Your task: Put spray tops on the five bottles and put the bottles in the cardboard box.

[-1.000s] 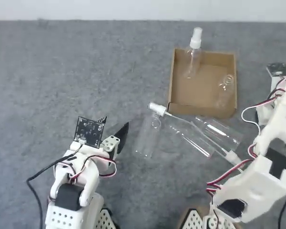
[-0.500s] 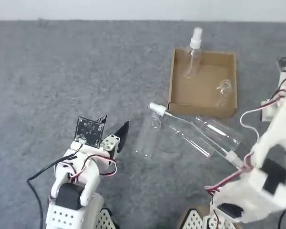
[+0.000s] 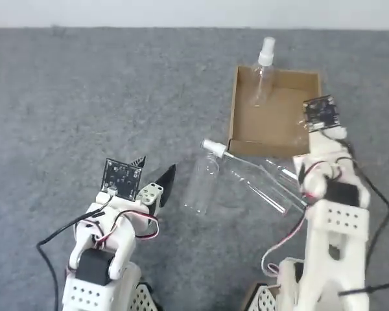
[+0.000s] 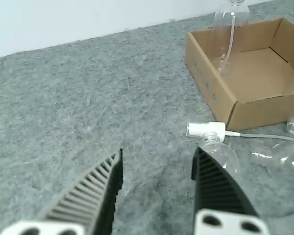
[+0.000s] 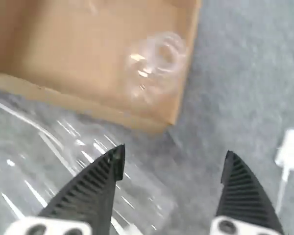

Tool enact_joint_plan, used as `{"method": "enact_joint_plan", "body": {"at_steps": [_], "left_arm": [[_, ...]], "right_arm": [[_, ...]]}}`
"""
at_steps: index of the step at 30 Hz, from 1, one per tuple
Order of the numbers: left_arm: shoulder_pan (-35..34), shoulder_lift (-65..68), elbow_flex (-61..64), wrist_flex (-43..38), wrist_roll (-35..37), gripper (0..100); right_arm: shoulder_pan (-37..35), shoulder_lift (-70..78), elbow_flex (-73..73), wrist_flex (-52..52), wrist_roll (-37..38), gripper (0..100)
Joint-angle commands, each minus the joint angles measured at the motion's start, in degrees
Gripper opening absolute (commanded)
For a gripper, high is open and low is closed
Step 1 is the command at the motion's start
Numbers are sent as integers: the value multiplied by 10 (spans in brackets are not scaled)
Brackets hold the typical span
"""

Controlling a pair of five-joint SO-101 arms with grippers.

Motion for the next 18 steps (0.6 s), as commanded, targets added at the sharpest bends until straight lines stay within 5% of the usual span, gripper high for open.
{"method": "enact_joint_plan", "body": {"at_steps": [1,5,18], "left_arm": [[-4,-11,-4,-18,-4,205],[-4,-11,-4,-18,-4,205],[-4,-11,6,-34,-4,205]], "right_arm": [[-37,-26,11,-53,-21,313],[-65,2,8,-88,-29,385],[-63,227,-96,-198,-59,387]]}}
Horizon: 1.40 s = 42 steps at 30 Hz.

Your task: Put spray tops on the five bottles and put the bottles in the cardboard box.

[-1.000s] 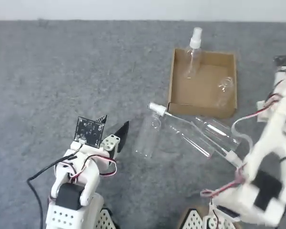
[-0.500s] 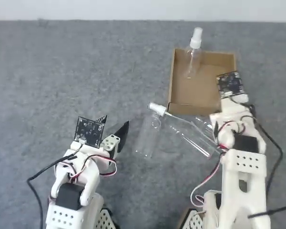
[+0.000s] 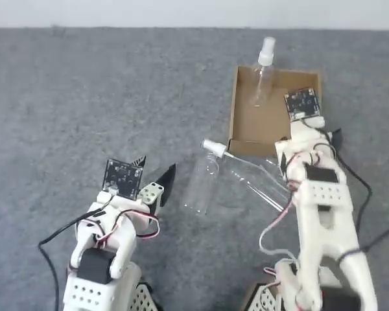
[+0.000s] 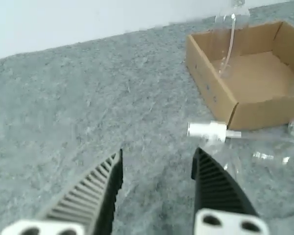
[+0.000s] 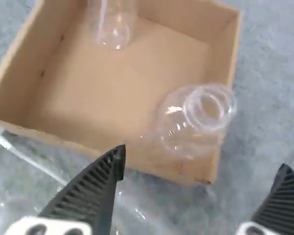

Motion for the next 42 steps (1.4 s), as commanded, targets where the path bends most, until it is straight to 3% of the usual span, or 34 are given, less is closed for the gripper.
{"method": "enact_joint_plan", "body": {"at_steps": [1,8,16,23,28,37,42], "left_arm": [[-4,-11,-6,-18,-4,205],[-4,-11,-7,-18,-4,205],[-4,-11,-6,-18,-4,205],[-4,-11,-6,-18,-4,205],[-4,-11,-6,-18,-4,205],[-4,-11,-6,-18,-4,205],[-4,-11,-6,-18,-4,205]], "right_arm": [[-3,51,-81,-15,-7,387],[-7,77,-111,-26,-15,378],[-3,84,-109,-40,-30,133],[-1,73,-130,-29,-29,72],[-1,41,-174,23,-30,13],[15,-40,-263,138,-25,9],[66,-52,-384,277,15,9]]}}
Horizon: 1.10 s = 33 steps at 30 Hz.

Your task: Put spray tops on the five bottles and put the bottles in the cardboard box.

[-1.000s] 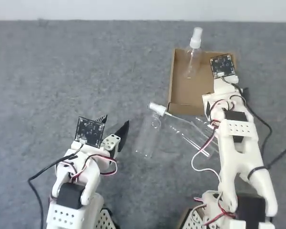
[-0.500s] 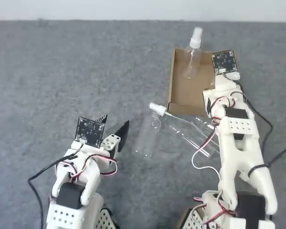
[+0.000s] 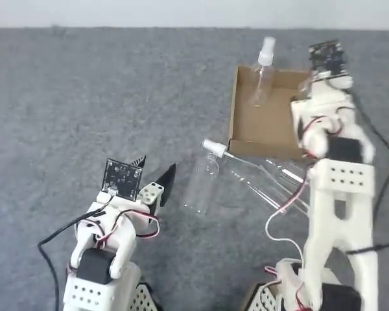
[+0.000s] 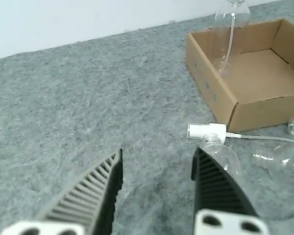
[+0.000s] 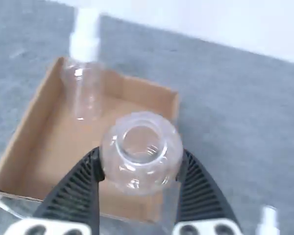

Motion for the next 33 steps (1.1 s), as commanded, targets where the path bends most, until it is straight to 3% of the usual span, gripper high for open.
{"method": "enact_joint_plan", "body": {"at_steps": [1,7,10,17,26,33], "left_arm": [[-4,-11,-6,-16,-4,205],[-4,-11,-6,-16,-4,205],[-4,-11,-6,-16,-4,205],[-4,-11,-6,-15,-4,205],[-4,-11,-6,-16,-4,205],[-4,-11,-7,-14,-4,205]], "right_arm": [[46,-35,-127,114,40,9],[102,48,-240,320,160,9],[131,109,-240,356,202,9],[176,227,-188,322,245,9],[174,305,-75,196,247,12],[175,339,-56,181,244,13]]}}
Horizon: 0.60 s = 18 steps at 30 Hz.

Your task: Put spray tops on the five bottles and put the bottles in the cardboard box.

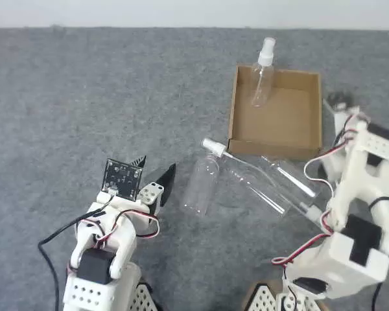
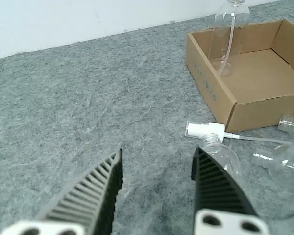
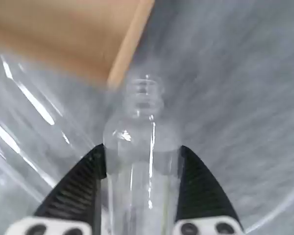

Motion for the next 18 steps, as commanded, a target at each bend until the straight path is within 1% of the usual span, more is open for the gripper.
{"method": "enact_joint_plan", "body": {"at_steps": [1,7,18], "left_arm": [[-4,-11,-7,-13,-4,205],[-4,-11,-7,-12,-4,205],[-4,-11,-6,-12,-4,205]], "right_arm": [[5,1,-3,-4,4,13],[7,-1,-2,1,4,13],[14,-5,-57,93,5,13]]}}
